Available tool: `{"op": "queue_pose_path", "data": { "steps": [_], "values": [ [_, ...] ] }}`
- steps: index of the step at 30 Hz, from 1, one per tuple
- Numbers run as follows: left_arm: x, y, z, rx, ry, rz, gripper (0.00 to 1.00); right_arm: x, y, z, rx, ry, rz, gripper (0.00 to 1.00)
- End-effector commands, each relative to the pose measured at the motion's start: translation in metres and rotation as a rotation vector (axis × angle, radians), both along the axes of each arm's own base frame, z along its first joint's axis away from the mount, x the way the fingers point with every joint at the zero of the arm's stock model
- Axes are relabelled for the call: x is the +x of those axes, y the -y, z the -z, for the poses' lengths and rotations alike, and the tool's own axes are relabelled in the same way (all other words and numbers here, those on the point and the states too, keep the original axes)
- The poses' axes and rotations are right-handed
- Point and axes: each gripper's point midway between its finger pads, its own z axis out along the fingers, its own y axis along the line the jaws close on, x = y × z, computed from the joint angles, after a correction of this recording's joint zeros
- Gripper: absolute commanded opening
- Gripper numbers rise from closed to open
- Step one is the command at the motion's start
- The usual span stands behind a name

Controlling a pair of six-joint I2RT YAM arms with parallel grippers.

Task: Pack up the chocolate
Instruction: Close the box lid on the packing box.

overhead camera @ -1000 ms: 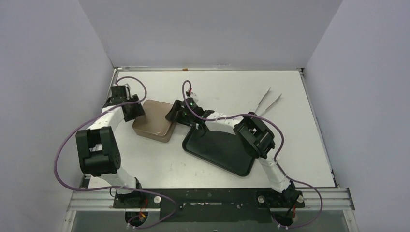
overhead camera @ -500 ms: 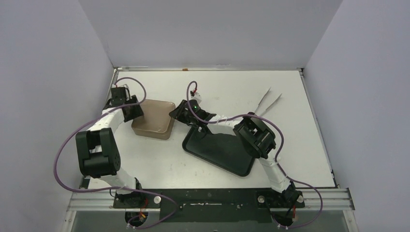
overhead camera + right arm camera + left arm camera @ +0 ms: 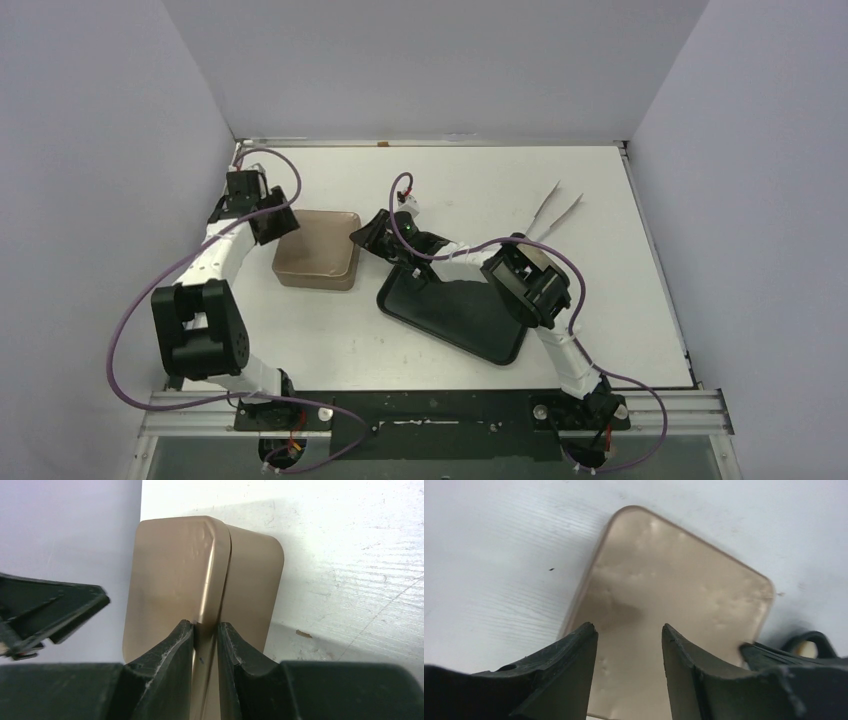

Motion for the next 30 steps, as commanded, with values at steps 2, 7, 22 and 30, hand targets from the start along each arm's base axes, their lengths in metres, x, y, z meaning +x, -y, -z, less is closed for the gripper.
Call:
{"op": "queue_pose_path", "data": {
  "steps": [2,7,22,30],
  "values": [
    [0.013,0.037,-0.067,-0.154,0.207,0.073,0.44,-0.034,0.024,0.065,-0.197,-0.135,-0.050,0.13],
    [-0.025,0.076,-0.004,-0.320,0.120,0.076,0.38,-0.034,0.022,0.063,-0.197,-0.128,-0.054,0.13],
    [-0.058,0.078,0.061,-0.297,-0.021,0.014,0.33,-0.053,0.003,0.002,-0.195,-0.007,-0.179,0.43],
    [-0.060,0.079,0.062,-0.300,-0.019,0.010,0.33,-0.081,0.008,0.055,-0.232,-0.124,-0.212,0.24]
  ]
}}
